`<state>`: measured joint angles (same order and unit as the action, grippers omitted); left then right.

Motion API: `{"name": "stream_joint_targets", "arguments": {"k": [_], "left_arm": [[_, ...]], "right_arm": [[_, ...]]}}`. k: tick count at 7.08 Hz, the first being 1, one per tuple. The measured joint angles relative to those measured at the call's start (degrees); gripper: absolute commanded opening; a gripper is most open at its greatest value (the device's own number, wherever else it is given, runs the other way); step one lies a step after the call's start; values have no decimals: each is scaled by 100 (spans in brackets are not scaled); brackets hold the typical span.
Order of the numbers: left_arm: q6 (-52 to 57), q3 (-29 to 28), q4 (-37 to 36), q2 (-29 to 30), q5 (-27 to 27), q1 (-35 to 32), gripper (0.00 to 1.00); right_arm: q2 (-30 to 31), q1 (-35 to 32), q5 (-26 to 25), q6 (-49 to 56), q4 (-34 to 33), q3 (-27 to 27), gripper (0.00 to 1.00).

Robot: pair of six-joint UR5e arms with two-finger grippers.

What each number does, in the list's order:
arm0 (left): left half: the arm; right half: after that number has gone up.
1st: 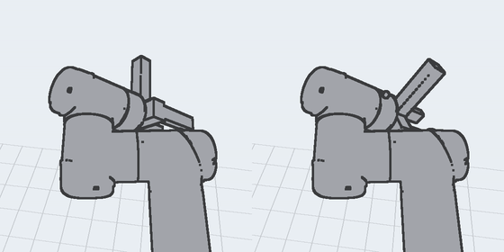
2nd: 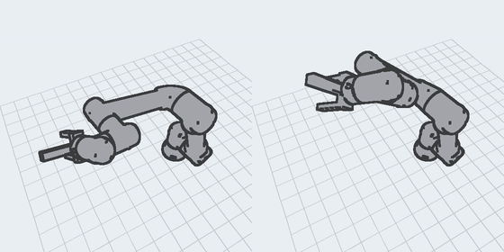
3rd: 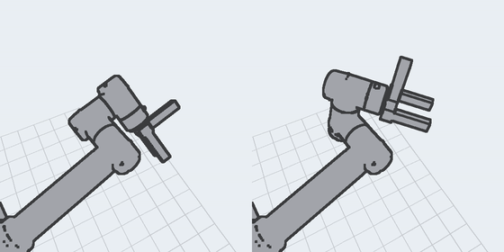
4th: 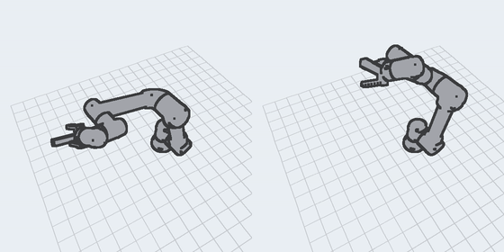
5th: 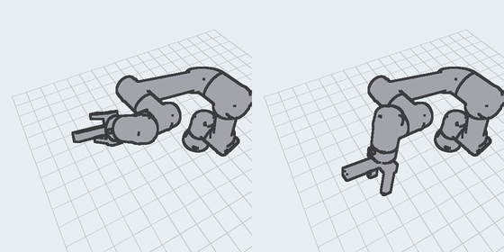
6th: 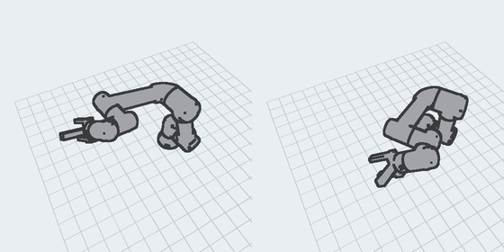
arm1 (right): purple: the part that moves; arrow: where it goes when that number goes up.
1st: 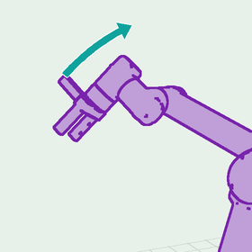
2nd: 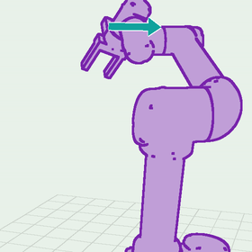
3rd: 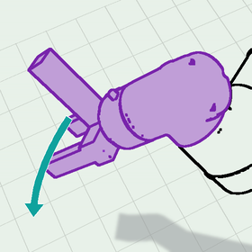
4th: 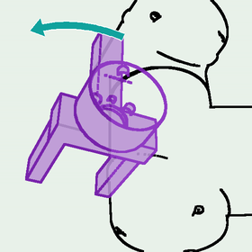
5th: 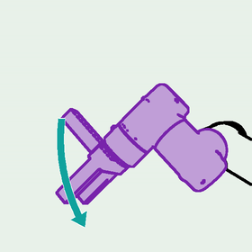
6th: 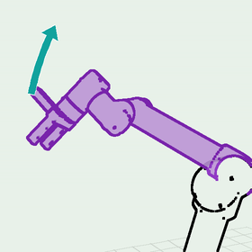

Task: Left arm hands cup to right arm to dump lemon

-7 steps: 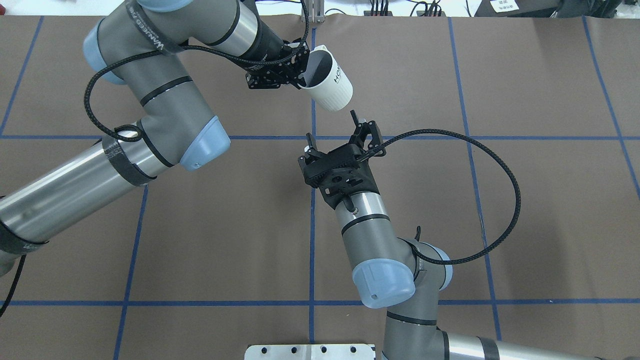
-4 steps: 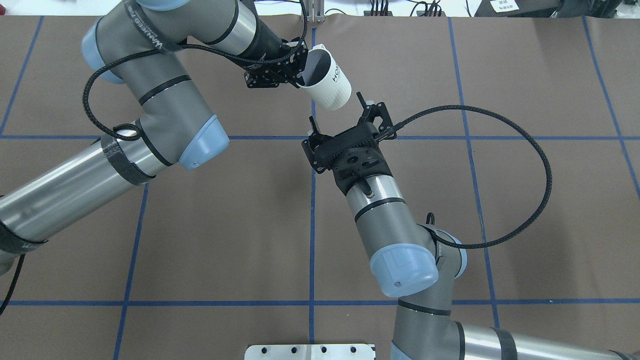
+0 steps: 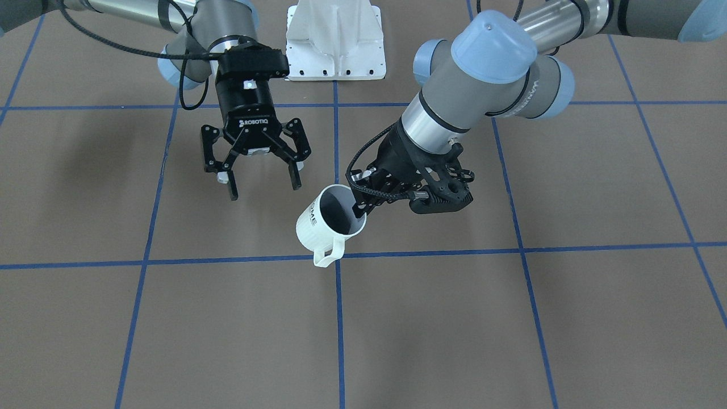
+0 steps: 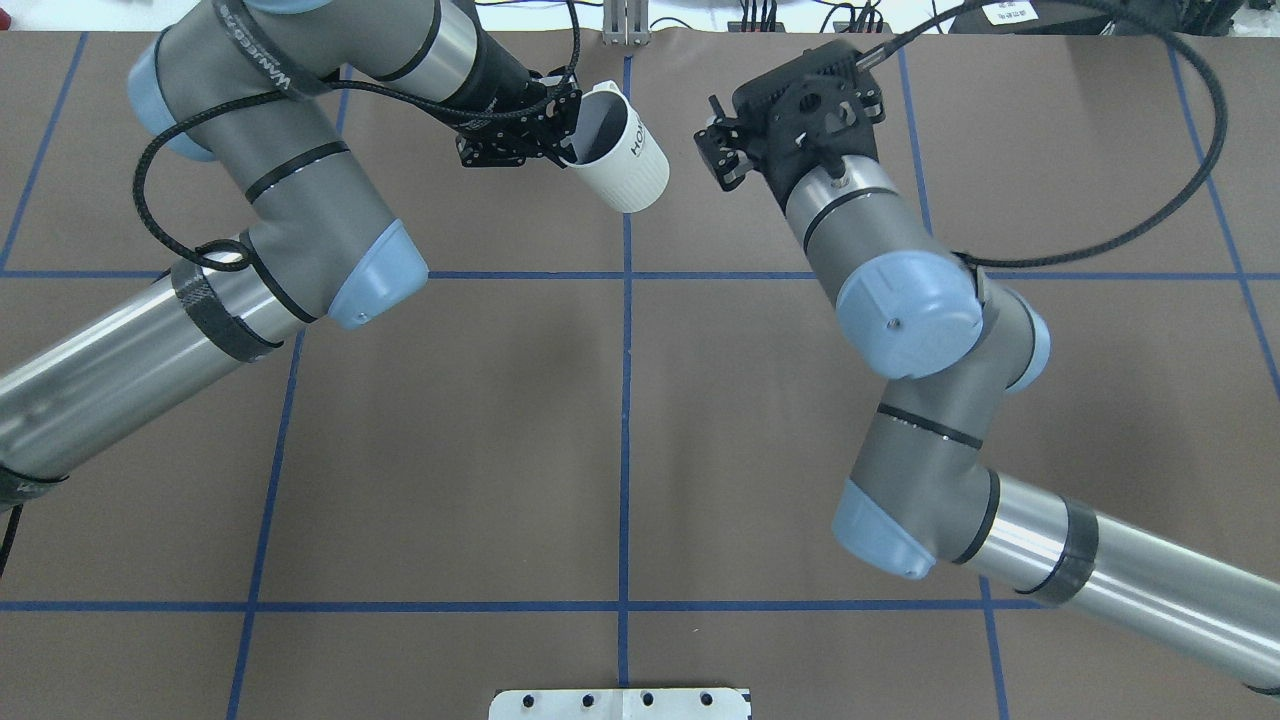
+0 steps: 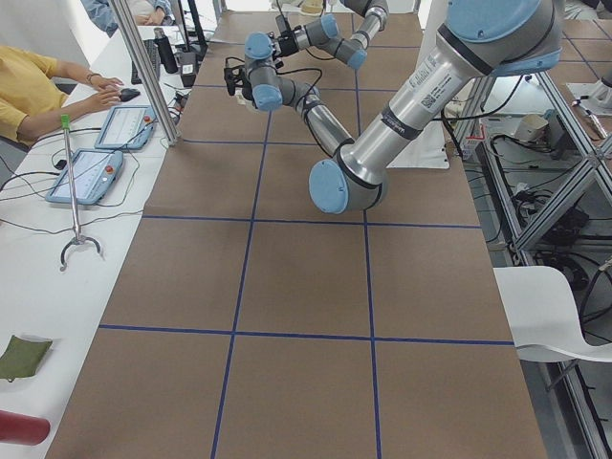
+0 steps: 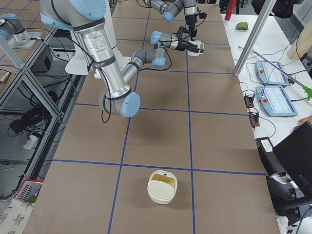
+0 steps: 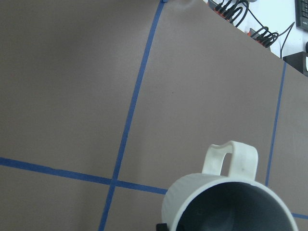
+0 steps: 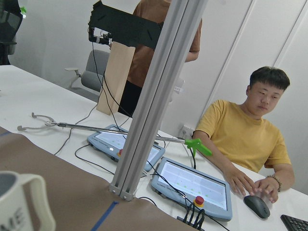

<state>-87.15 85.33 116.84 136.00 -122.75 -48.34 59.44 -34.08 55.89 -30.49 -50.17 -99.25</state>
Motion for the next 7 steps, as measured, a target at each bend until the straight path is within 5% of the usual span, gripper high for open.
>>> {"name": "stream_joint_targets", "arguments": {"k": [5,7], "left_arm": [[1018,305,-18,-1019,-23,-381,0],[1719,535,-21,-1713,-29,-638,0]], "right_arm": [[-56,-1843,3441,-913,-2226,-34,100],[-35,-2615,5215,-881,-2940,-22,100]]}}
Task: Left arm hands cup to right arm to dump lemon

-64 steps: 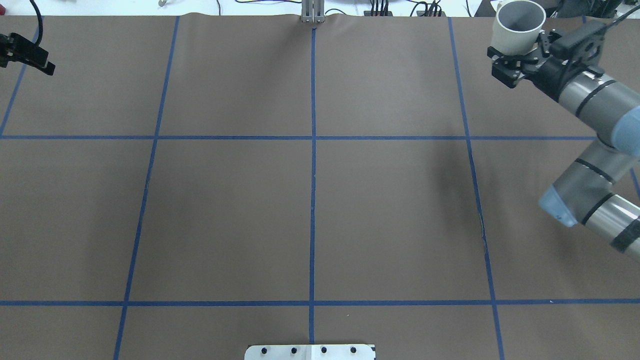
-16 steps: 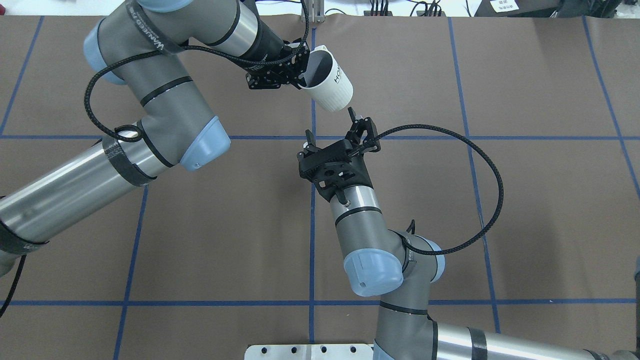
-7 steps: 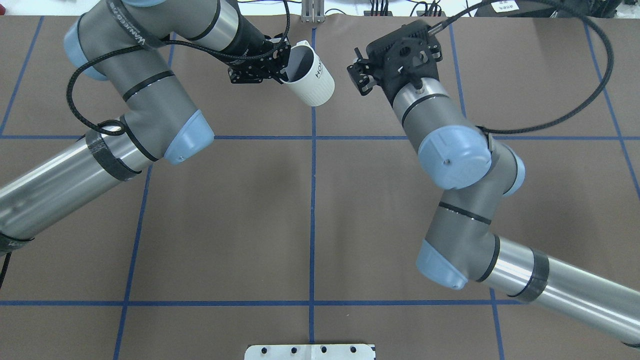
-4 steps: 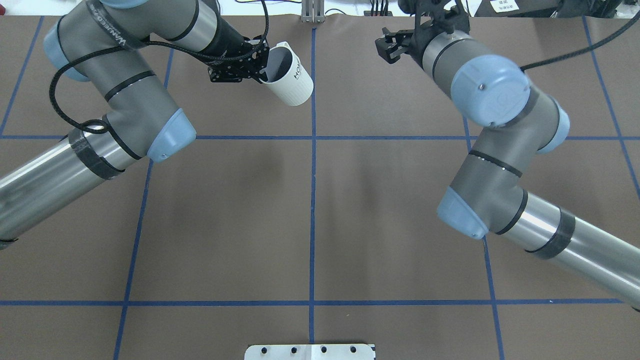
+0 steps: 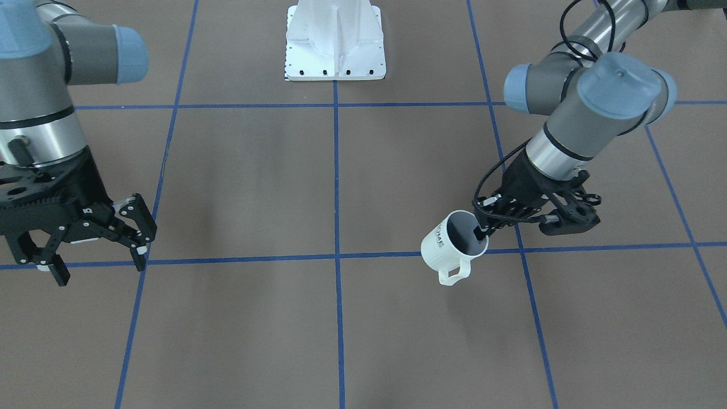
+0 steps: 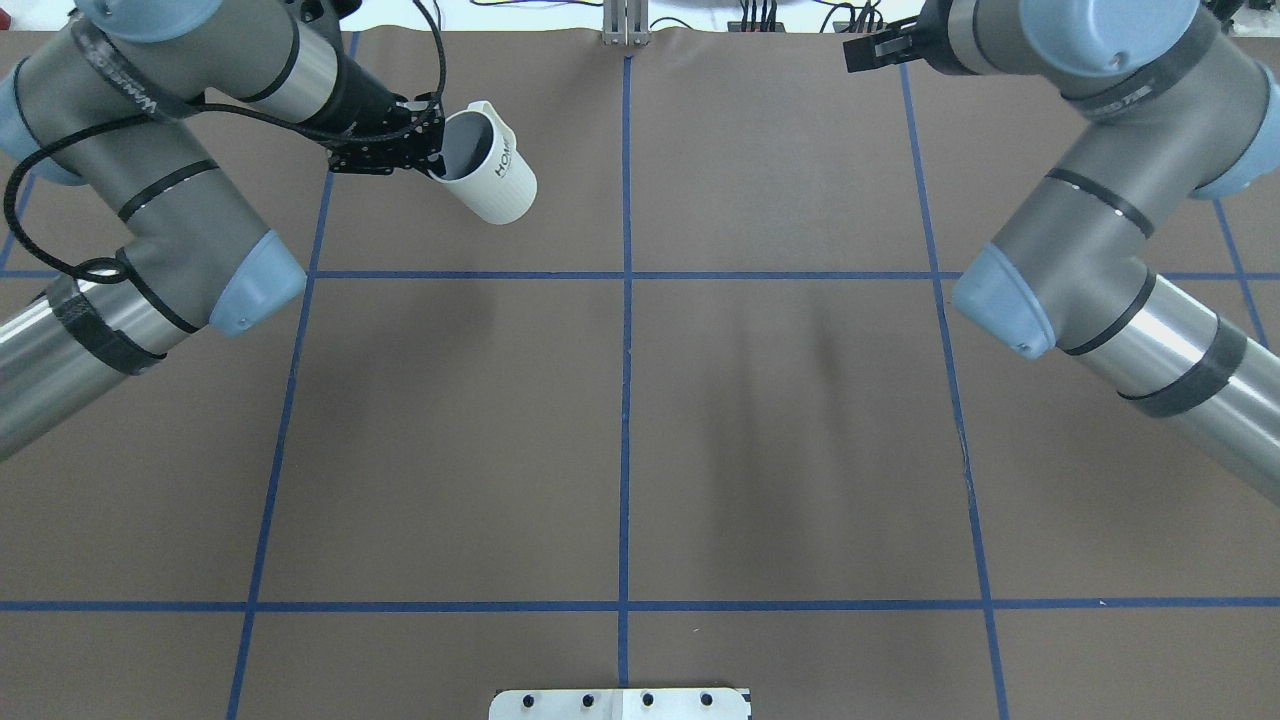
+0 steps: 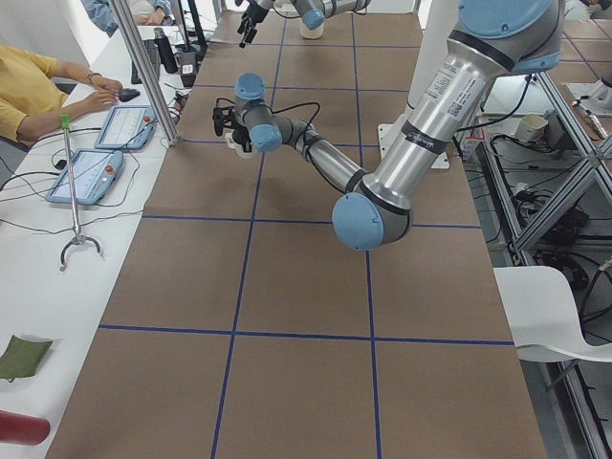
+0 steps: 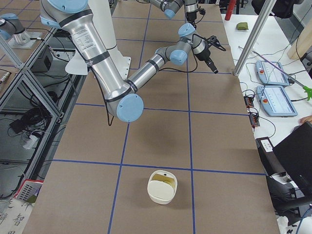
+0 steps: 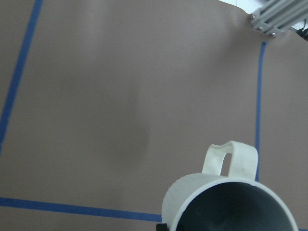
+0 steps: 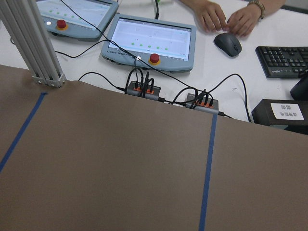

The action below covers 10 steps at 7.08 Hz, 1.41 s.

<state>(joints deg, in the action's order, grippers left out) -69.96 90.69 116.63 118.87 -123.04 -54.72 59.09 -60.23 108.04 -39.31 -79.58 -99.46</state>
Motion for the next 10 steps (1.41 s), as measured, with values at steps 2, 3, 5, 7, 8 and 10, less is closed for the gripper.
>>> {"name": "stream_joint_targets", "arguments": {"k": [2,3,5,7,8,10], "left_arm": [[948,113,5,-704,-1,-218,0],[1409,186,10,-1071,-3,-340,0],[2382,364,28,-1835,-15,-548,0],[3226,463,25,-2404,-24,-741,0],[3519,472,18,-2597,-26,-799,0],[3716,468,17,-2780,-86,-825,100]], "right_arm": [[197,-790,1421,441,-491,33,100],[342,-1103,1713,1128,-776,65,100],[469,-1752,2123,2569,-1673,139,100],[611,-2167,2318,3631,-2036,356,100],[683,-2310,2375,3968,-2070,523,100],[907,-2401,2415,4157,-2054,648,100]]}}
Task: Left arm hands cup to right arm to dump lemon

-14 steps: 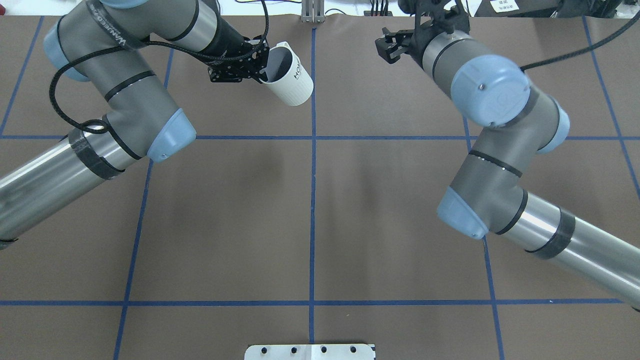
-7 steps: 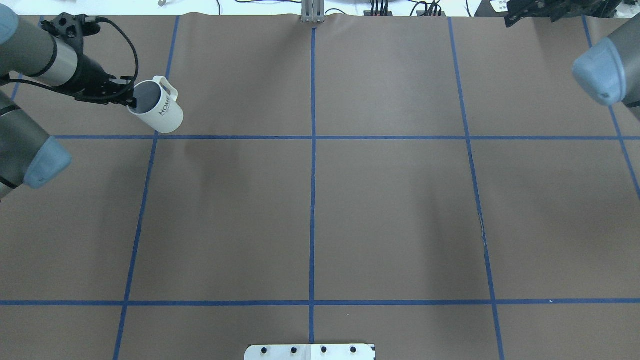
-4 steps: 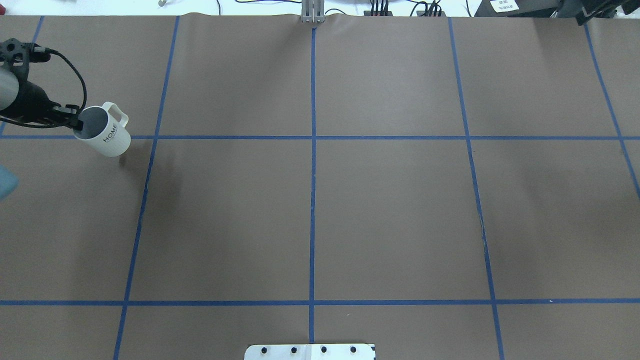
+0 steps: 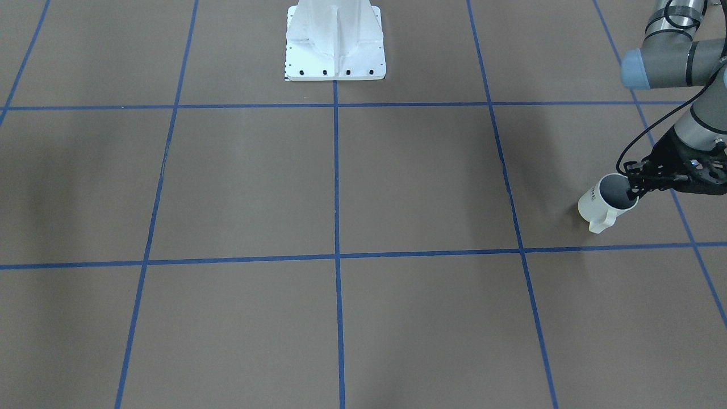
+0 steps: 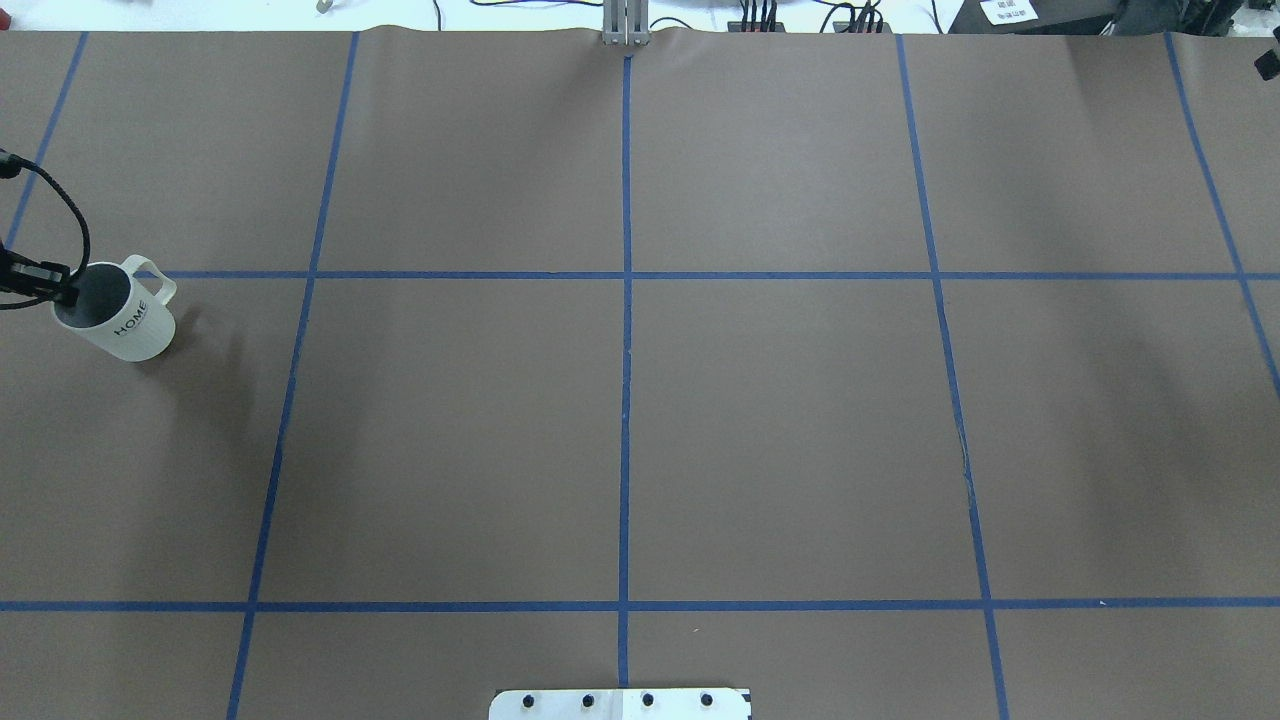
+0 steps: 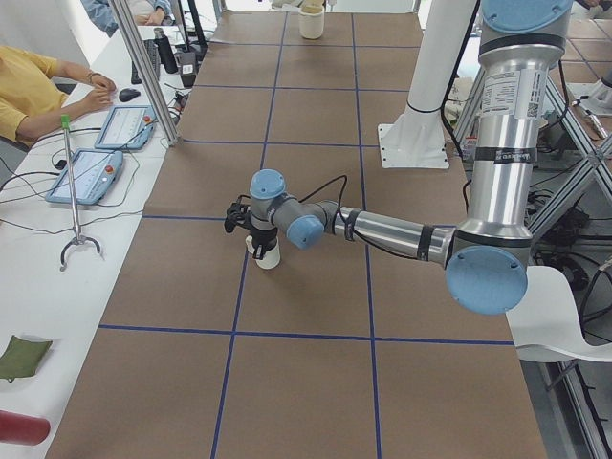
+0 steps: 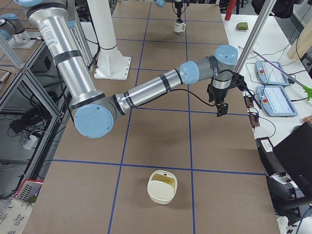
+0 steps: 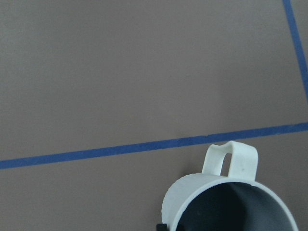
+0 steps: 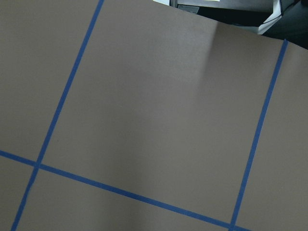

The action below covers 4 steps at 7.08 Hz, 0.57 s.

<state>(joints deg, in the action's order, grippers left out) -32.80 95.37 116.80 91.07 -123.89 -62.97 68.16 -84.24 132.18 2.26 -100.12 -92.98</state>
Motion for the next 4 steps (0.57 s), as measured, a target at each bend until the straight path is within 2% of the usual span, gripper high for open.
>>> {"name": "stream_joint_targets", "arguments": {"k": [2,4], "left_arm": [[48,-9,24,-40,-123,-15,100],[423,3,-99,-60,-204,-348,100]], "right_arm": [[167,-5,-26,-19,4,79,100],[227,-5,-90,25,19,231,100]]}}
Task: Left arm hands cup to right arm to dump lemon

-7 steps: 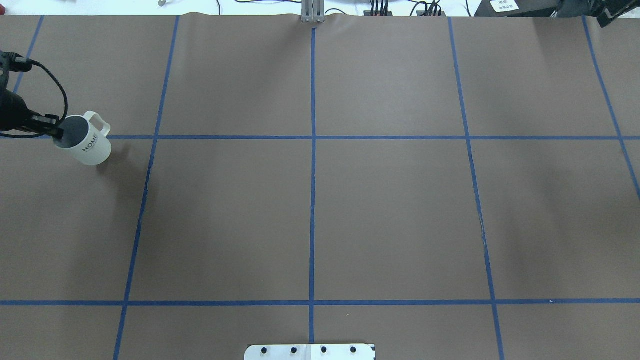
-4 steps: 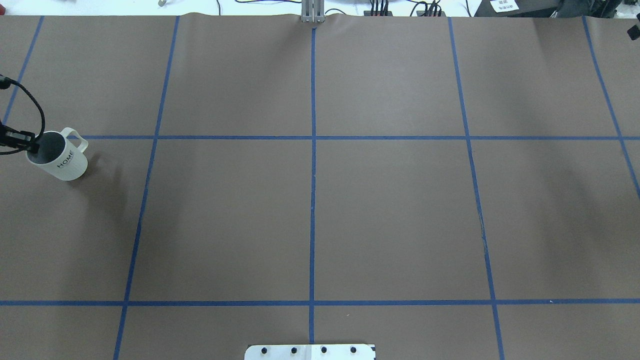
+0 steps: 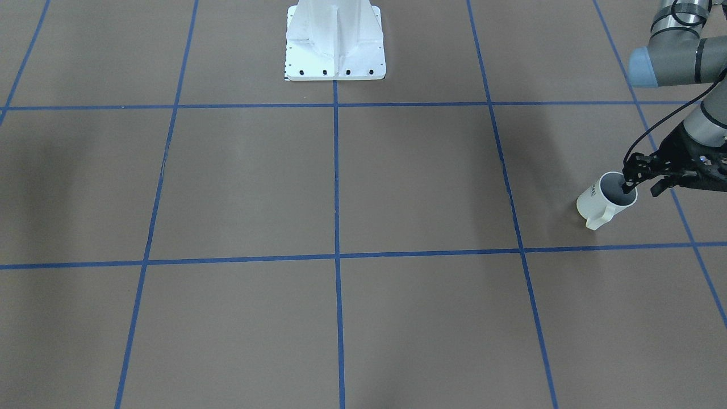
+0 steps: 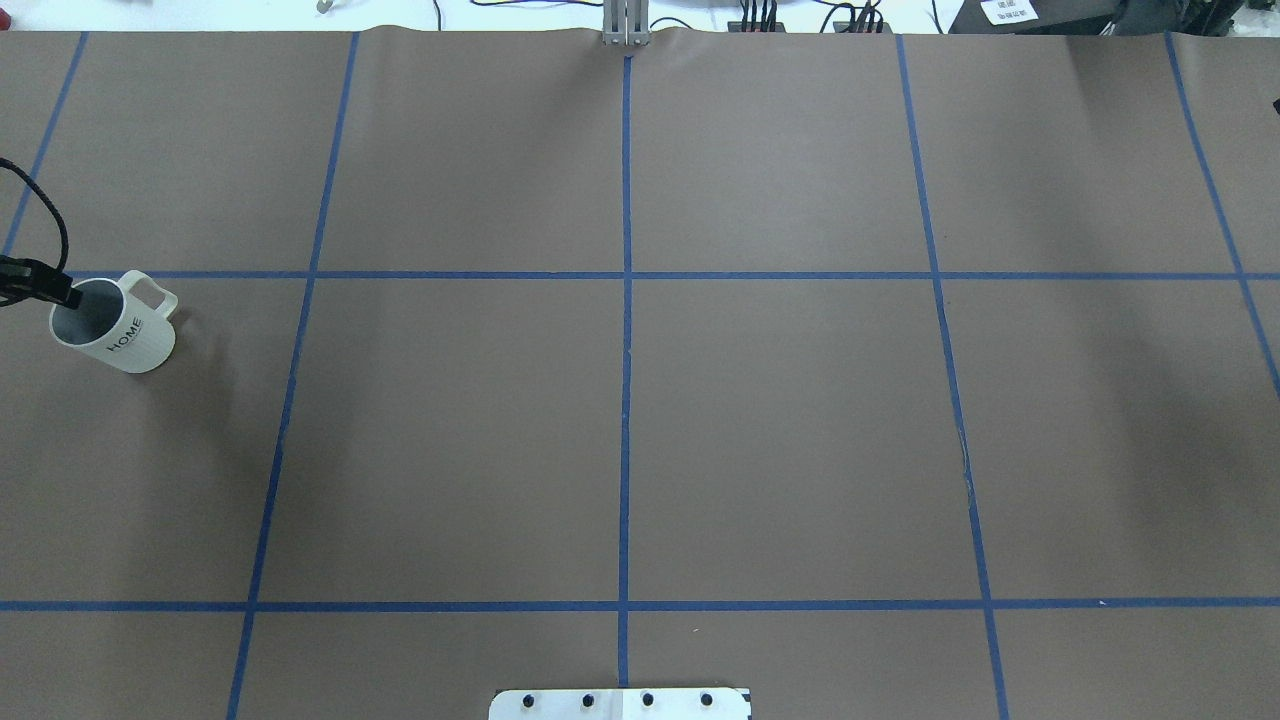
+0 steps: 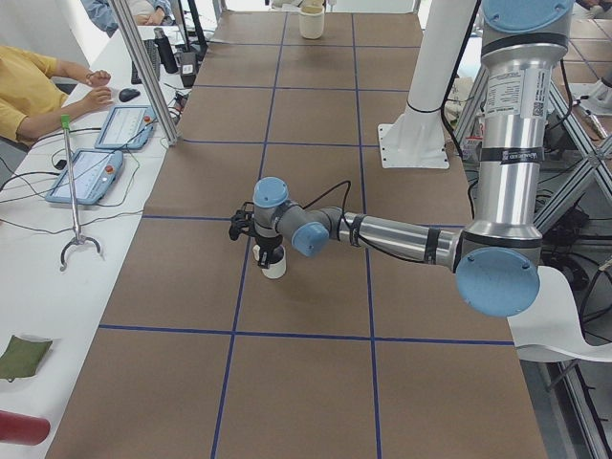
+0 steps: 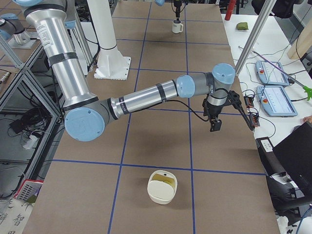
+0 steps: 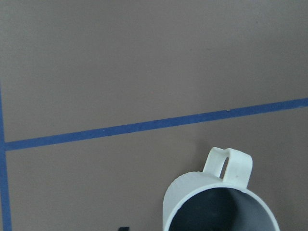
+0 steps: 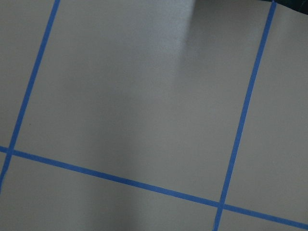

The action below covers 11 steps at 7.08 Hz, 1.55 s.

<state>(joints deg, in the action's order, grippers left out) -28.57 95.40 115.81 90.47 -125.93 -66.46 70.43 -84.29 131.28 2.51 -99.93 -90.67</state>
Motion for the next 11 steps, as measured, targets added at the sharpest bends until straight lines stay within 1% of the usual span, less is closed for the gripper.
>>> {"name": "stream_joint_targets", "arguments": {"k": [1,3,4,5,6,8,9,11], "left_arm": [[593,6,-298,9,-76,-362,100],[2245,12,-1330,73,-141,-1328,100],[2901,13,-1782,87,-204,-1769,100],[3280,19,-2091,51,-312,-2086,100],[3441,14,-2275,-15,-346,-2248,100],[3529,-12,-2768,9,-239,-2311,100],[3564,78,-2960,9,-226,-2320,100],[3659,186,-3063,-23,-271,-2323,100]], "right_arm": [[53,1,-19,23,14,26,100],[321,1,-38,106,185,41,100],[442,1,-43,120,257,53,100],[513,4,-47,111,288,92,100],[548,10,-47,87,301,168,100],[565,28,-50,76,306,373,100],[585,32,-55,74,307,459,100],[760,35,-55,72,374,552,100]]}}
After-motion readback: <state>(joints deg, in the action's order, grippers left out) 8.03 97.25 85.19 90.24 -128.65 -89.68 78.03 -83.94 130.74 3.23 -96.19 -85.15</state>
